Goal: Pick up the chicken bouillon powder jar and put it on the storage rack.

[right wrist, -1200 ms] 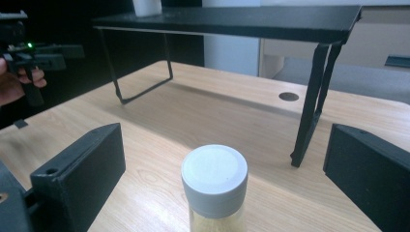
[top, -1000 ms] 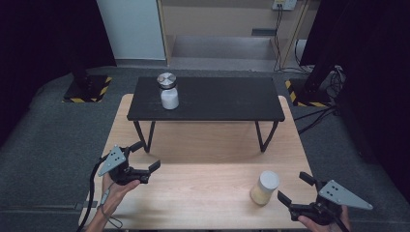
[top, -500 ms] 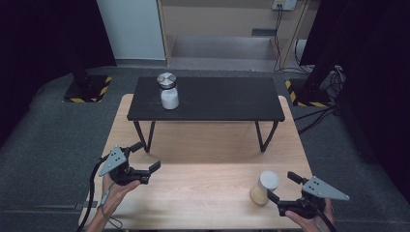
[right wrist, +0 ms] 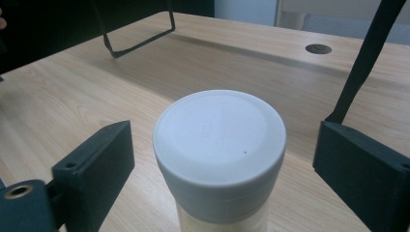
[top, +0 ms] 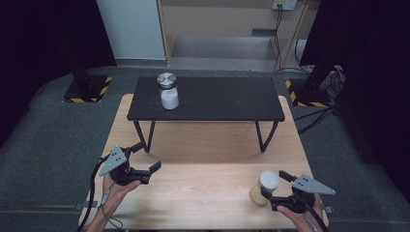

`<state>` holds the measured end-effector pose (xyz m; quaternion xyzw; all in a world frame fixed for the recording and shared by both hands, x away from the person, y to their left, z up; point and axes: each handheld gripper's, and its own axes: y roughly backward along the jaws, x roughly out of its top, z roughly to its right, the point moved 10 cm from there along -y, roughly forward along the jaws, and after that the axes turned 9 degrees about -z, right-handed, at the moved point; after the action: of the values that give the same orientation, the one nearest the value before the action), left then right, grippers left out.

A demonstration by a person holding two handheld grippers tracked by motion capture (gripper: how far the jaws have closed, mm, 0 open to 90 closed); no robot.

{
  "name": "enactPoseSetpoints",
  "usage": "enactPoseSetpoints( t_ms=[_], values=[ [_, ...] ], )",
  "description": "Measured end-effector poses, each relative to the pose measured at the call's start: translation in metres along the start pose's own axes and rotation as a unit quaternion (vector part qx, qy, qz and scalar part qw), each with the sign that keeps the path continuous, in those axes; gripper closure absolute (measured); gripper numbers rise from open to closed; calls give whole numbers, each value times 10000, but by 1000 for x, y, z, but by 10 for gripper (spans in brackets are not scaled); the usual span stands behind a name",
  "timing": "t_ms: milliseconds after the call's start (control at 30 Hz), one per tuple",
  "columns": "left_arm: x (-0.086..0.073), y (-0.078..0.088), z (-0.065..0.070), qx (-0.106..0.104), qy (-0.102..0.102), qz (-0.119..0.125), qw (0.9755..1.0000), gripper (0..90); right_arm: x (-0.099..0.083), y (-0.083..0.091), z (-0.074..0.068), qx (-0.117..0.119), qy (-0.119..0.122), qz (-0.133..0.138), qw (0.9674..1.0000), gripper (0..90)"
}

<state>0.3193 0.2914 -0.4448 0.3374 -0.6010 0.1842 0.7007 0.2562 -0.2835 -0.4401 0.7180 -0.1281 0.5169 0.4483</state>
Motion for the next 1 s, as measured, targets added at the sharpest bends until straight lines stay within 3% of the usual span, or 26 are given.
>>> enactPoseSetpoints(
  t_ms=[267,400,800,1000],
  values=[
    [0,0,0,7,-1,-8,10000,1,0,-10,1,6,209,-55,9998,207],
    [0,0,0,11,-17,-11,10000,1,-1,-10,1,26,299,-47,9995,333],
    [0,0,0,31,-48,-37,10000,2,7,-9,-5,-239,533,-166,9982,337],
    [0,0,0,24,-42,-34,10000,2,28,2,-4,-135,441,54,9989,337]
  ],
)
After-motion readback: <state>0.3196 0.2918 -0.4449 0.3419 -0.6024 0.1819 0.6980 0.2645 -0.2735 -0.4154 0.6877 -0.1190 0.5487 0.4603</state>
